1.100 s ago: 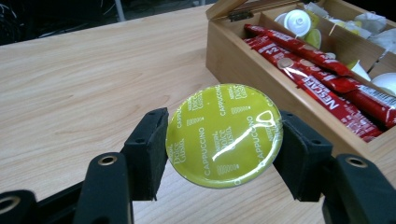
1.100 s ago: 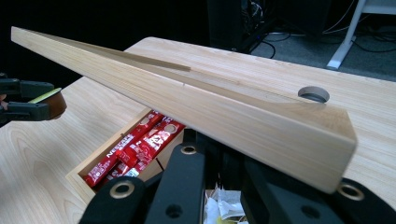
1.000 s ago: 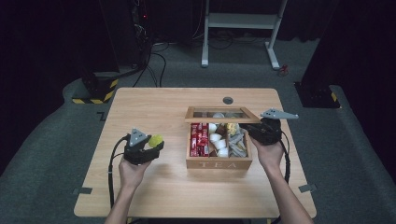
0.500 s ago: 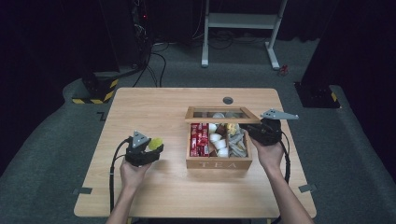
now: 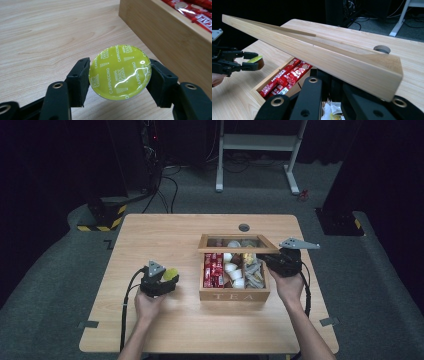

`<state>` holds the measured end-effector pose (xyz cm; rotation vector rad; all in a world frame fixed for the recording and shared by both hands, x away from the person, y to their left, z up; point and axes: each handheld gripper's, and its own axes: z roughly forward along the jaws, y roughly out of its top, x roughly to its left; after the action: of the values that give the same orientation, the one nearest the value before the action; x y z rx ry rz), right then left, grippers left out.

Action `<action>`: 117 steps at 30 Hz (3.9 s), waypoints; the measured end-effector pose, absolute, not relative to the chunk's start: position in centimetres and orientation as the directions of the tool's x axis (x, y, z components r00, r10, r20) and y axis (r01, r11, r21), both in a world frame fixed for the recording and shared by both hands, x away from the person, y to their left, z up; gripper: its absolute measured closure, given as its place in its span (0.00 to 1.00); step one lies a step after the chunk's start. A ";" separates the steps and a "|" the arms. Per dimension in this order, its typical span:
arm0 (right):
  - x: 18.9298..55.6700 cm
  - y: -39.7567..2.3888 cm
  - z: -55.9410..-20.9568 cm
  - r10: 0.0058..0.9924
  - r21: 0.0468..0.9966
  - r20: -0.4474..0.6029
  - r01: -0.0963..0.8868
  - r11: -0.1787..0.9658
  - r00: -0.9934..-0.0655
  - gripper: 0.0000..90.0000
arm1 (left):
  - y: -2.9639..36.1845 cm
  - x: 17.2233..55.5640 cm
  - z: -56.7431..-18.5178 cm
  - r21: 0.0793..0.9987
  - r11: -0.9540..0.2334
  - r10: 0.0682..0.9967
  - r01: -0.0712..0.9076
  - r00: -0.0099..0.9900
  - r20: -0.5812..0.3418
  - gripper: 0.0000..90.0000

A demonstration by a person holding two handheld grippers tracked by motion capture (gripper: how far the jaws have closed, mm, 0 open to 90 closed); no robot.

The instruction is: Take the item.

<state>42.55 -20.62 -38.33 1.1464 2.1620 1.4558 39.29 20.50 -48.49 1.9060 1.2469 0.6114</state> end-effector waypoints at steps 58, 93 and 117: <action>42.3 -20.7 -38.9 0.743 0.870 0.190 0.460 0.176 -0.642 0.99 | 18.6 40.7 -51.6 0.779 -0.233 0.908 0.583 0.416 -0.040 0.40; 42.3 -20.8 -39.2 0.739 0.867 0.197 0.467 0.176 -0.644 0.99 | 23.0 37.2 -48.9 0.843 -0.125 0.913 0.524 0.392 -0.108 0.34; 42.0 -20.9 -39.1 0.739 0.861 0.190 0.472 0.192 -0.647 0.99 | 26.8 36.4 -52.1 0.776 -0.119 0.967 0.620 0.251 -0.052 0.33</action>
<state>41.98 -20.87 -39.15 1.1533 2.2031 1.4359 36.43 26.78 -52.09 1.8271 1.4497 0.6317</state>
